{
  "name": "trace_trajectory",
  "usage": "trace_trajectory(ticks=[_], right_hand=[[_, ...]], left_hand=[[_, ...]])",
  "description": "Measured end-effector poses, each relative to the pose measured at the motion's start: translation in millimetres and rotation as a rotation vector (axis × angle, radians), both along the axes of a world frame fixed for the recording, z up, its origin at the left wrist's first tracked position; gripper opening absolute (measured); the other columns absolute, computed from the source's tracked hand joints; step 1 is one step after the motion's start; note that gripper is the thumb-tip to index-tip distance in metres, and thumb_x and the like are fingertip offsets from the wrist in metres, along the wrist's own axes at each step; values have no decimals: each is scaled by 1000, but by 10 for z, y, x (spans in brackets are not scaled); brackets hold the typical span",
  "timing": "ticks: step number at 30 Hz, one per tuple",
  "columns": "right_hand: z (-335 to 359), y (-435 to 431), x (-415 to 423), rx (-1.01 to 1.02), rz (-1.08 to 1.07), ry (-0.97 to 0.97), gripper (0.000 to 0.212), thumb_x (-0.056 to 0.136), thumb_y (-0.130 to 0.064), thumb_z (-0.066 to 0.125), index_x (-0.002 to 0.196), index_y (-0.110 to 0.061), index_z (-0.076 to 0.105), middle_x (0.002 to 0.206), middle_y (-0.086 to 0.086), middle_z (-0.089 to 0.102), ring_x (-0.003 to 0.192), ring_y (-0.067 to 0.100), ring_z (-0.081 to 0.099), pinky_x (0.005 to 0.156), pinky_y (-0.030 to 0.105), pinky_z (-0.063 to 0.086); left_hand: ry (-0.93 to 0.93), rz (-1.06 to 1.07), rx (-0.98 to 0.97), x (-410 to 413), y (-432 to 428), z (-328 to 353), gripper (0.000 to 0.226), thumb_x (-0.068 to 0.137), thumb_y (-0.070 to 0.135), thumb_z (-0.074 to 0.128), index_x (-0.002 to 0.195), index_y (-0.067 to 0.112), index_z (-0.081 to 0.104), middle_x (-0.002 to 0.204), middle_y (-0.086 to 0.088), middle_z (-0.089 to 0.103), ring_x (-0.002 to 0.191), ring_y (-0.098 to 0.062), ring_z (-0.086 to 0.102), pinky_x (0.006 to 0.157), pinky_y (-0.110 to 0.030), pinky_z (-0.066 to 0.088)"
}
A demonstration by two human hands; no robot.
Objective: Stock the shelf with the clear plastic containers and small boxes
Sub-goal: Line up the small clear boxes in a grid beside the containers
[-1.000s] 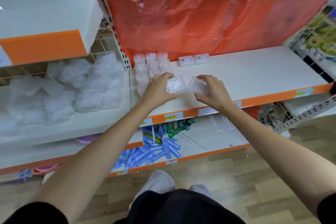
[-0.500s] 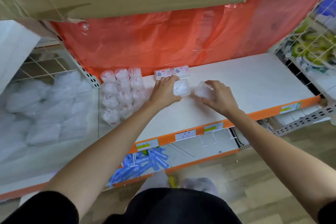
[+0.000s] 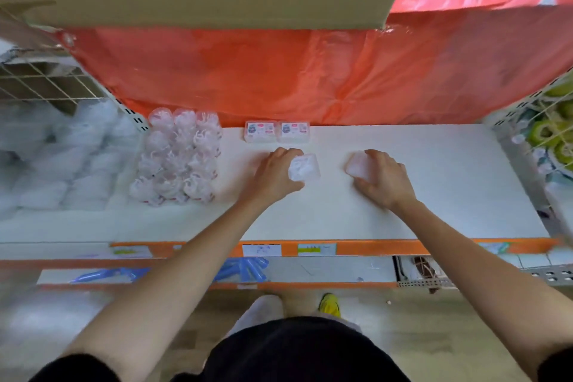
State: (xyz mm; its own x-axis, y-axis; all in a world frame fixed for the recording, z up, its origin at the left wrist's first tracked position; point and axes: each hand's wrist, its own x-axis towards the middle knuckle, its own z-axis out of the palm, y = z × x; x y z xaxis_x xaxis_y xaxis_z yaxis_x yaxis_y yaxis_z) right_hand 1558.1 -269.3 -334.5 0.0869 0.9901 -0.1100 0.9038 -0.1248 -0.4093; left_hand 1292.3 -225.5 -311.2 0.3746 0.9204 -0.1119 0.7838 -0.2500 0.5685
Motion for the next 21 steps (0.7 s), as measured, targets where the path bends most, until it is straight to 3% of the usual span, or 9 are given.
trace_trajectory(ticks=[7, 12, 15, 18, 21], right_hand=[[-83, 33, 287, -16, 120, 24, 73, 83, -44, 68, 143, -13, 39, 142, 6, 48, 129, 25, 46, 108, 39, 26], [34, 62, 80, 242, 102, 159, 54, 91, -45, 57, 132, -11, 50, 136, 6, 53, 126, 24, 46, 106, 35, 23], [161, 118, -223, 237, 54, 384, 39, 92, -41, 57, 121, -15, 60, 118, 0, 65, 108, 18, 59, 98, 33, 40], [261, 191, -519, 125, -7, 686, 21, 93, -29, 65, 112, -19, 62, 96, -3, 68, 87, 6, 63, 76, 15, 44], [313, 241, -693, -49, -102, 878, 32, 92, -31, 68, 119, -18, 57, 95, 0, 66, 81, 9, 62, 67, 12, 47]], left_hand=[[-68, 124, 8, 151, -121, -97, 72, 69, 21, 84, 133, 18, 52, 126, -4, 55, 115, -25, 51, 97, -38, 42], [-98, 128, 12, 128, -140, -101, 72, 68, 21, 86, 131, 16, 53, 126, -1, 57, 116, -24, 52, 97, -35, 42], [-127, 114, 48, 114, -139, -86, 67, 69, 23, 85, 129, 18, 54, 124, 1, 57, 114, -21, 52, 94, -32, 42], [-168, 104, 75, 102, -156, -63, 66, 70, 24, 84, 129, 19, 54, 125, 3, 57, 115, -18, 51, 93, -28, 42], [-250, 139, 76, 63, -171, -35, 66, 70, 22, 84, 128, 19, 54, 124, 4, 58, 115, -16, 52, 93, -30, 43]])
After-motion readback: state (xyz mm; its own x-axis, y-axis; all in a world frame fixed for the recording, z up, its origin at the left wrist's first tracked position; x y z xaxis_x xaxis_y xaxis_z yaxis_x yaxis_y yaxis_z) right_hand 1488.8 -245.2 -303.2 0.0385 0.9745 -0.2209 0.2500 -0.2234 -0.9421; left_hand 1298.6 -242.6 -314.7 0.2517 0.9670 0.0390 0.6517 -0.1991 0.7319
